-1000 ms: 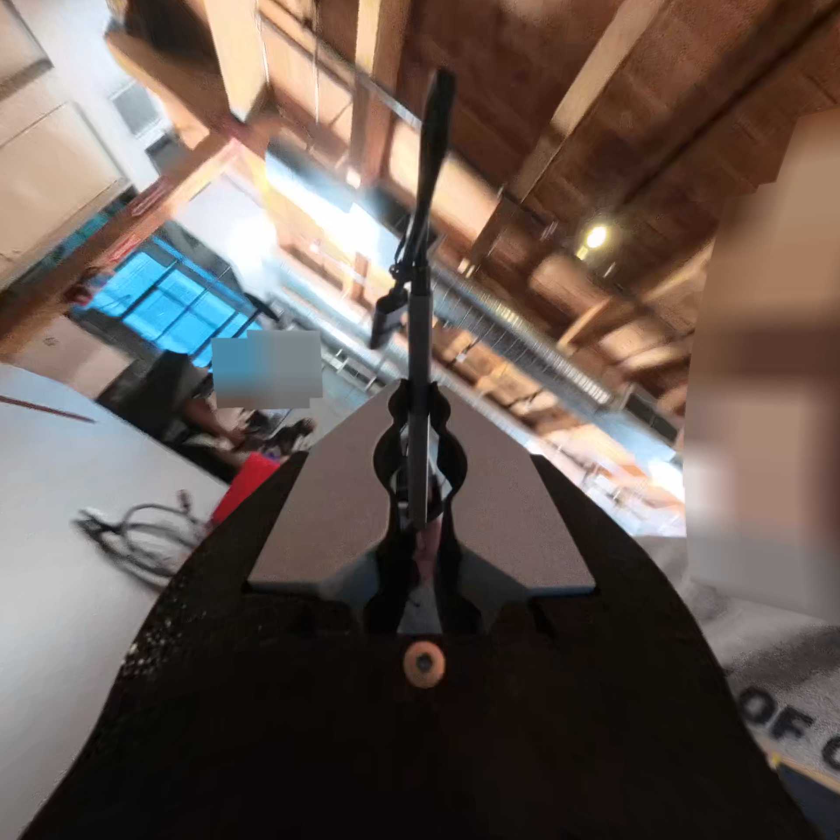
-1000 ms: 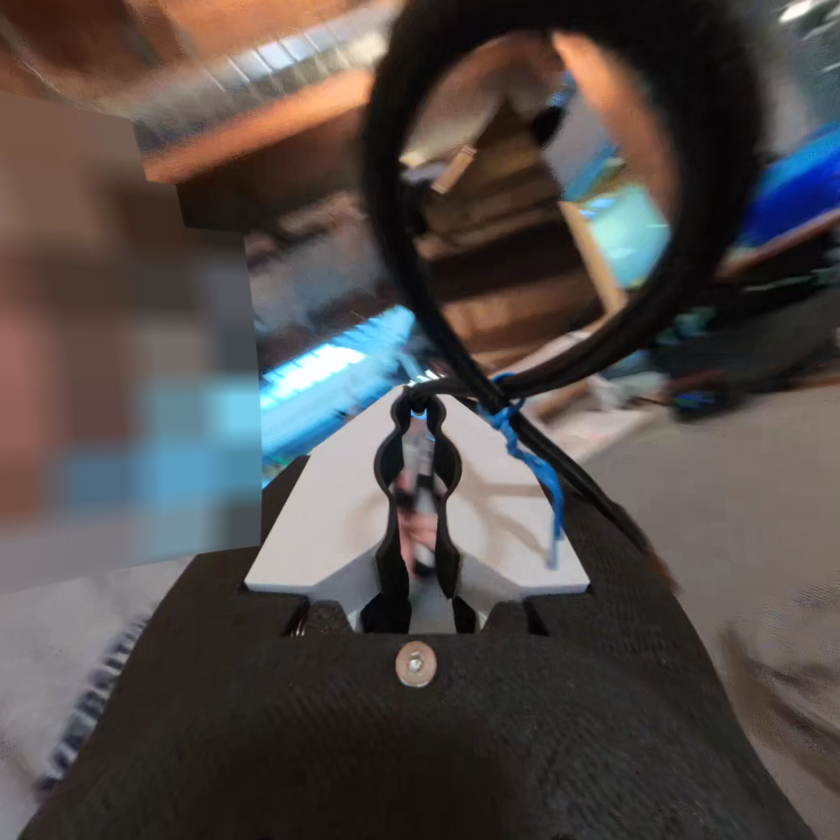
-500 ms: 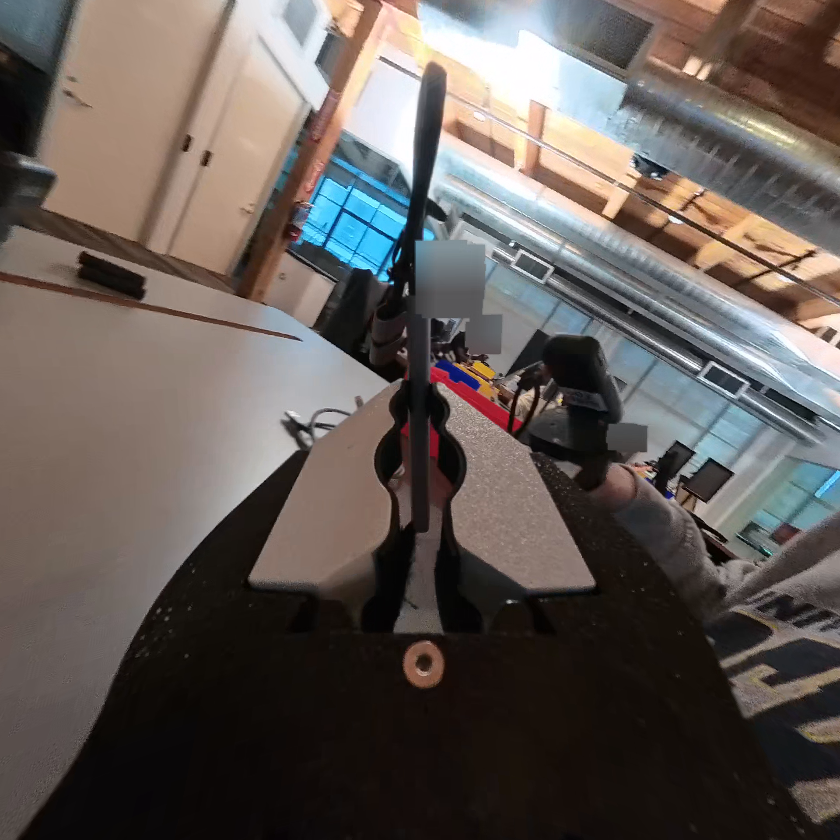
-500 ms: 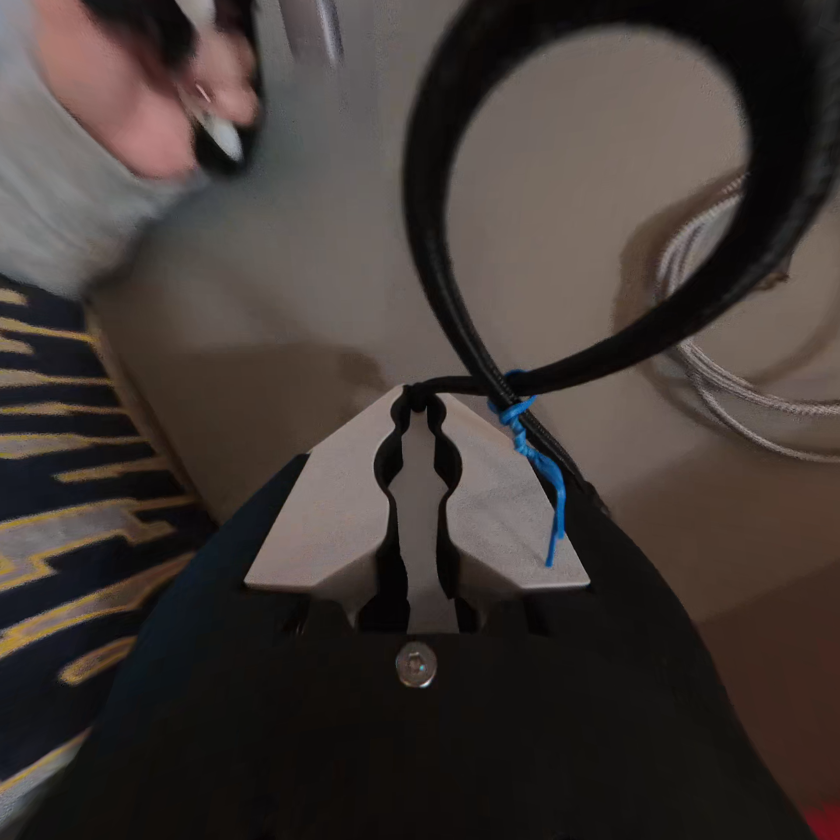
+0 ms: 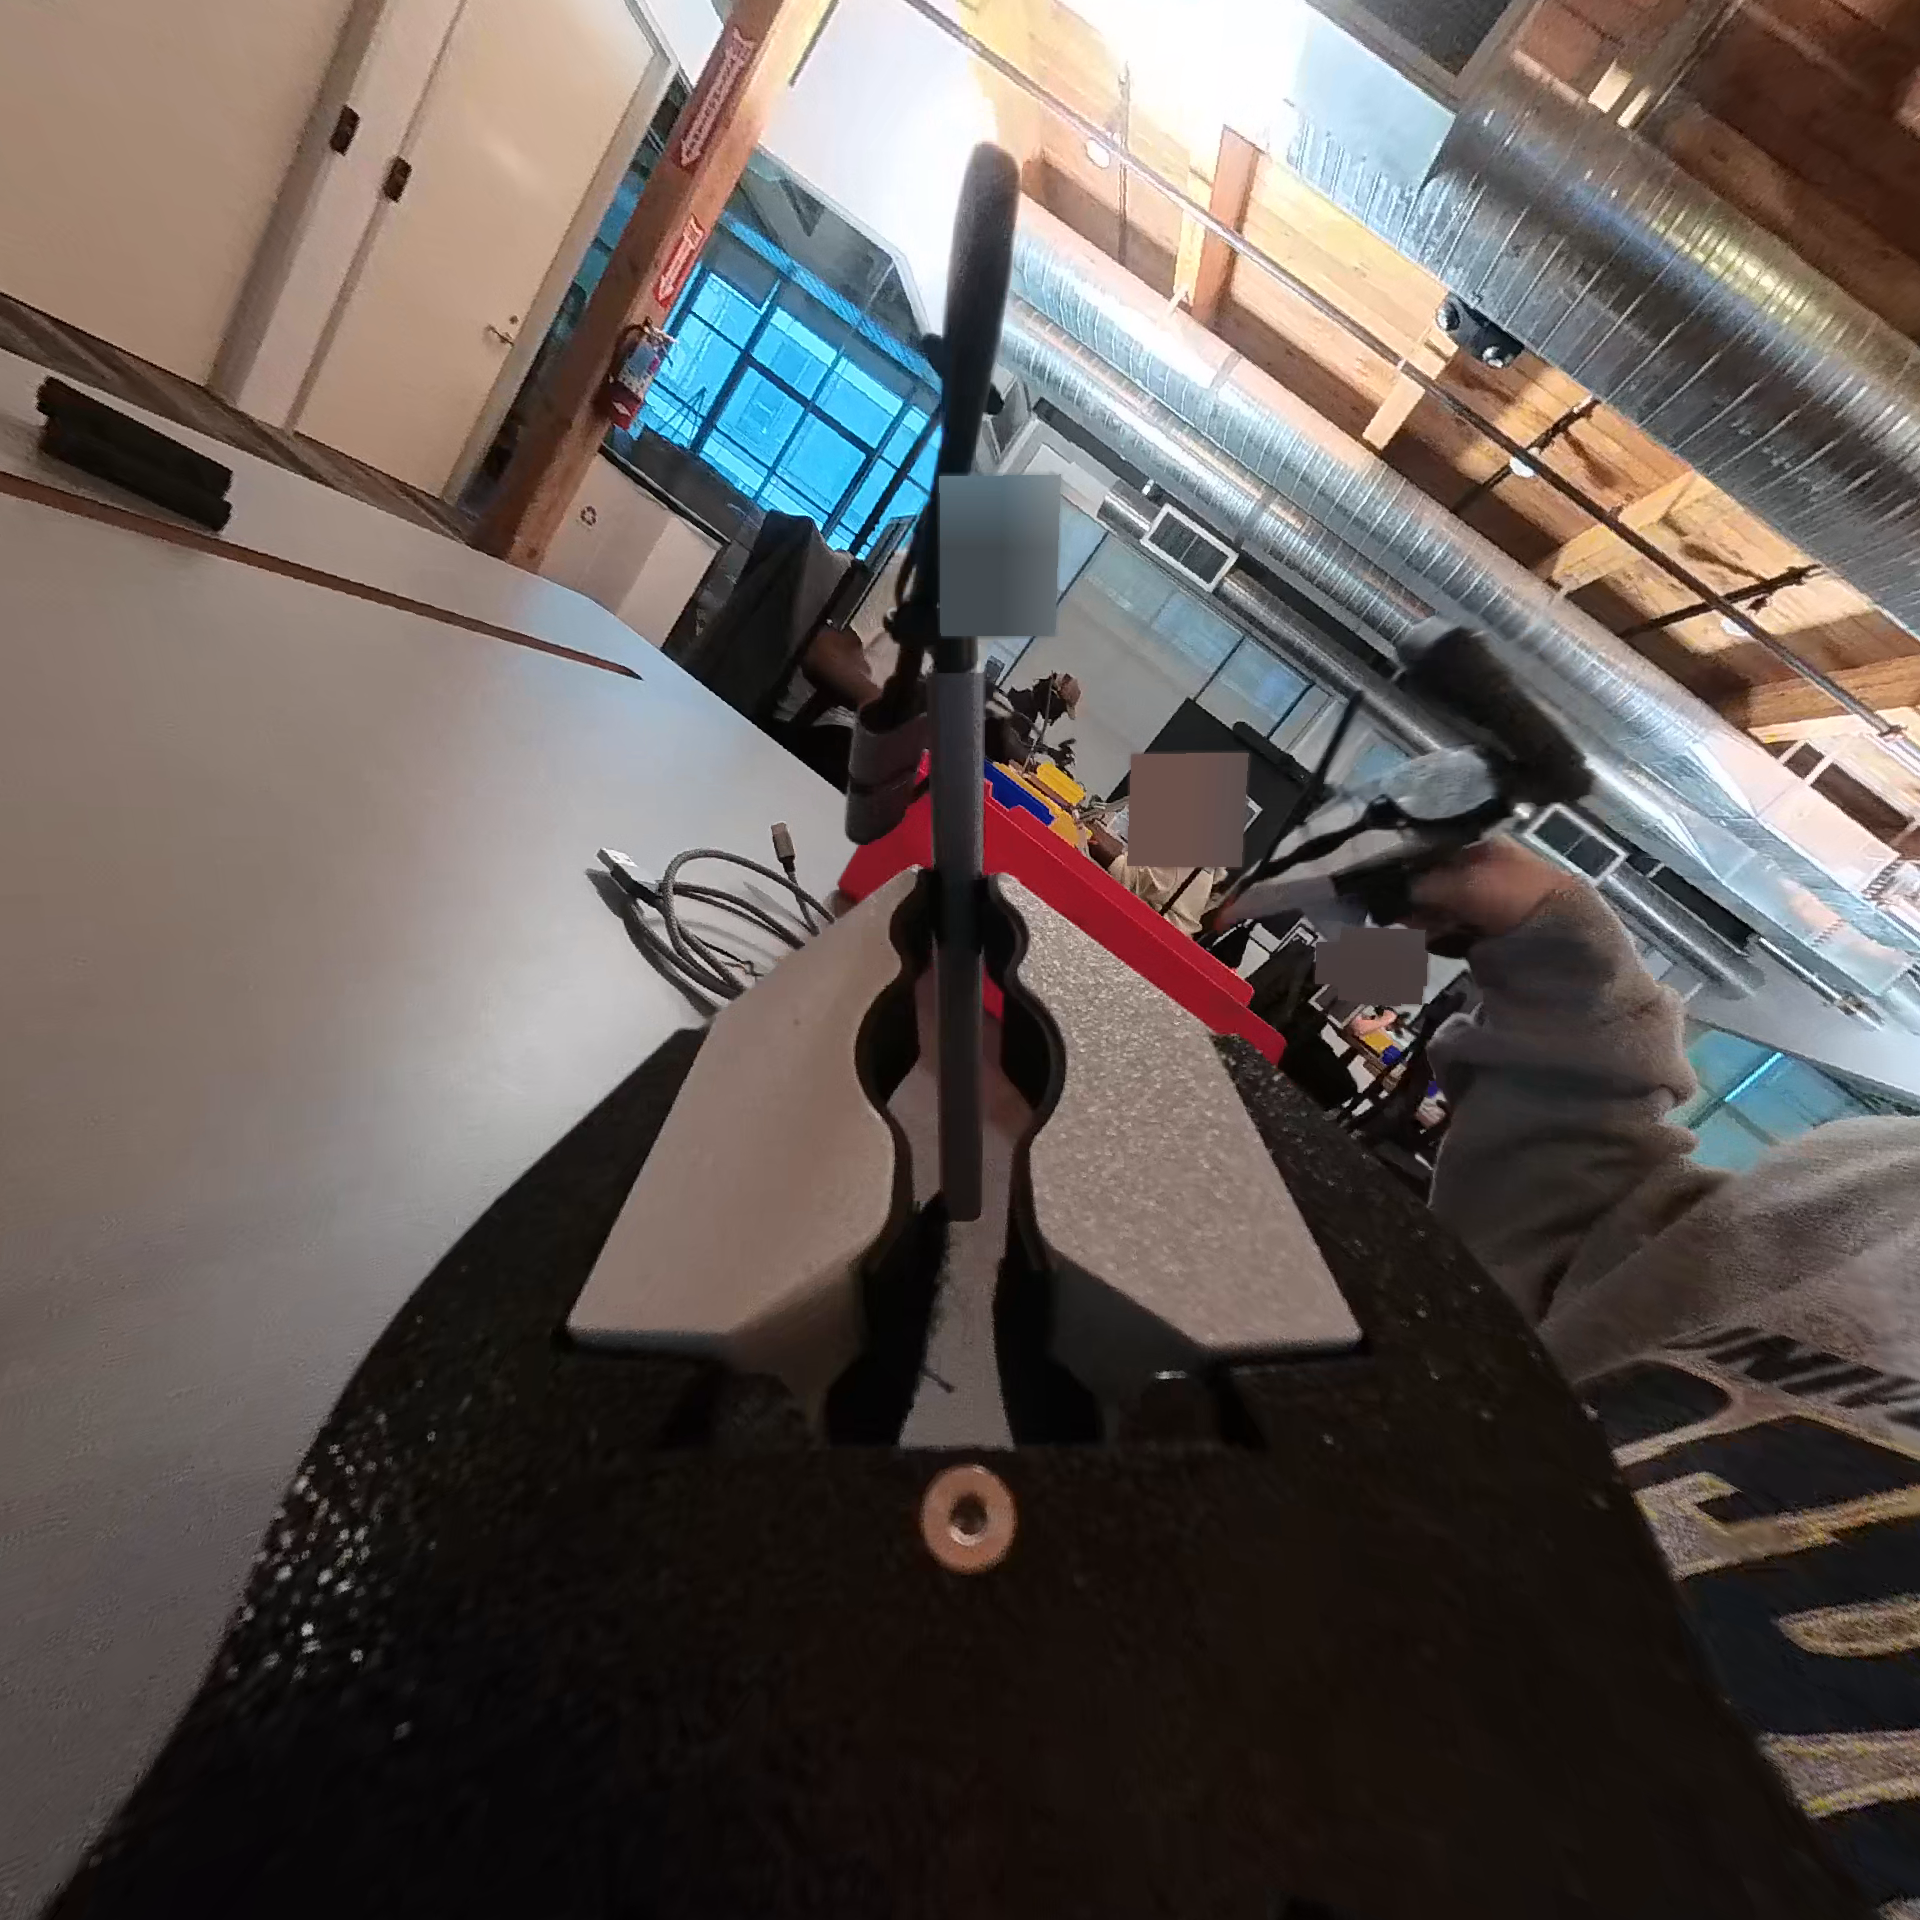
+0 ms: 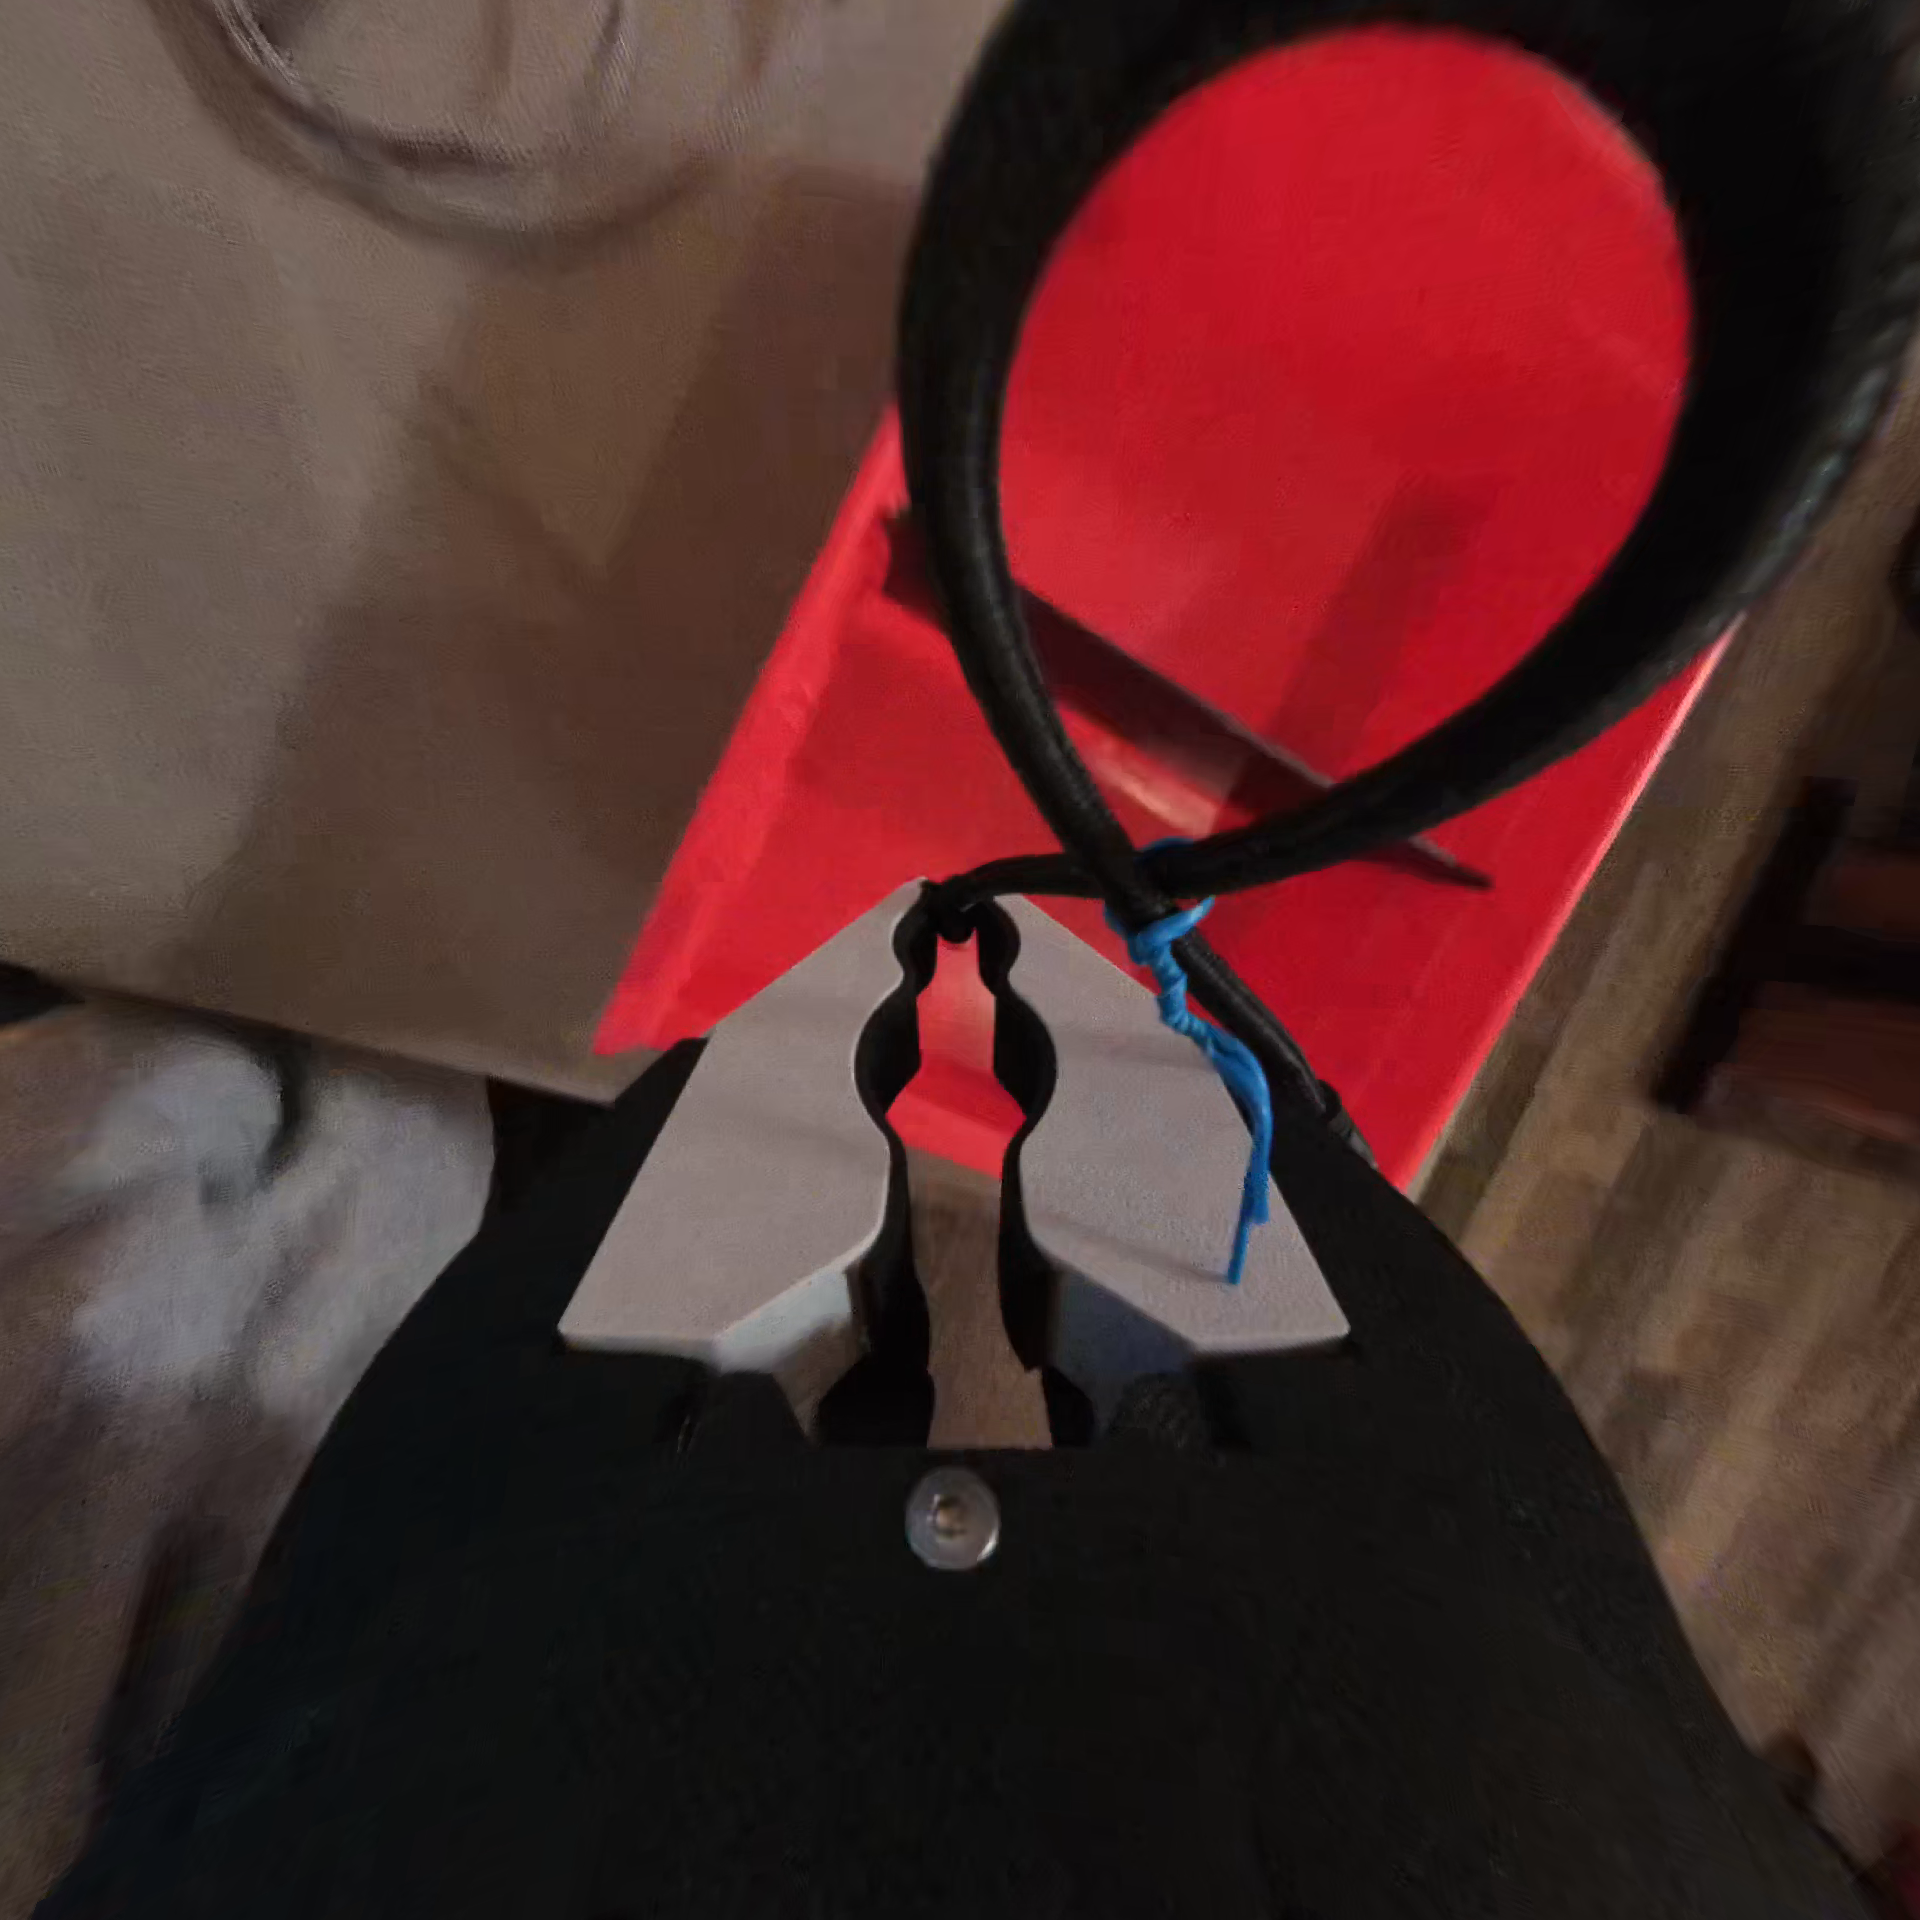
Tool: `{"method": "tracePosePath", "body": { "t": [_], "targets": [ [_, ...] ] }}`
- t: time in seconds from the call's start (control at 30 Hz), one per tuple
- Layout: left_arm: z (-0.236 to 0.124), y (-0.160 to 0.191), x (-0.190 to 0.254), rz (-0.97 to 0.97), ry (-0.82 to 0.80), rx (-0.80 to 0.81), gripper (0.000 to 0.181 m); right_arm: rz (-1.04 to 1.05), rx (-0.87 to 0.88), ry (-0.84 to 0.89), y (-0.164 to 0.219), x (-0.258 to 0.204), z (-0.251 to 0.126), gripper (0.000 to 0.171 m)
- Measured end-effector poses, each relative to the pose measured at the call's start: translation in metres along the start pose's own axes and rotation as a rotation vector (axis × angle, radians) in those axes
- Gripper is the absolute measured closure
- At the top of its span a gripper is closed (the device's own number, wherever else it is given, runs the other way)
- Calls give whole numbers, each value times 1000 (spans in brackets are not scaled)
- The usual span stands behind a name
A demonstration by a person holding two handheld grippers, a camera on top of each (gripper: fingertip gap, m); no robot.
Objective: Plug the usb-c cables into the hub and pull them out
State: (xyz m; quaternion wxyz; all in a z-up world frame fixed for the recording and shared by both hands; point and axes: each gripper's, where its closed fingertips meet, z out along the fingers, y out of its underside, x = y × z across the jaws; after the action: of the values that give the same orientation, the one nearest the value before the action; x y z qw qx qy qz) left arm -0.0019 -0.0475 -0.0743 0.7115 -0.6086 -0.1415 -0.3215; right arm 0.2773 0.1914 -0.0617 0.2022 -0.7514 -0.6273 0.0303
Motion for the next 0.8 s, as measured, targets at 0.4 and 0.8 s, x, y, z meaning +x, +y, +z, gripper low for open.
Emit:
{"method": "tracePosePath", "body": {
  "t": [0.4,0.8],
  "targets": [
    [1,3,2,-27,19,-14,175,-25,-308,46,61,17,9,127],
    [-2,-2,0,-5,19,0,175,-534,395,-187,-149,-187,70,114]
  ]
}}
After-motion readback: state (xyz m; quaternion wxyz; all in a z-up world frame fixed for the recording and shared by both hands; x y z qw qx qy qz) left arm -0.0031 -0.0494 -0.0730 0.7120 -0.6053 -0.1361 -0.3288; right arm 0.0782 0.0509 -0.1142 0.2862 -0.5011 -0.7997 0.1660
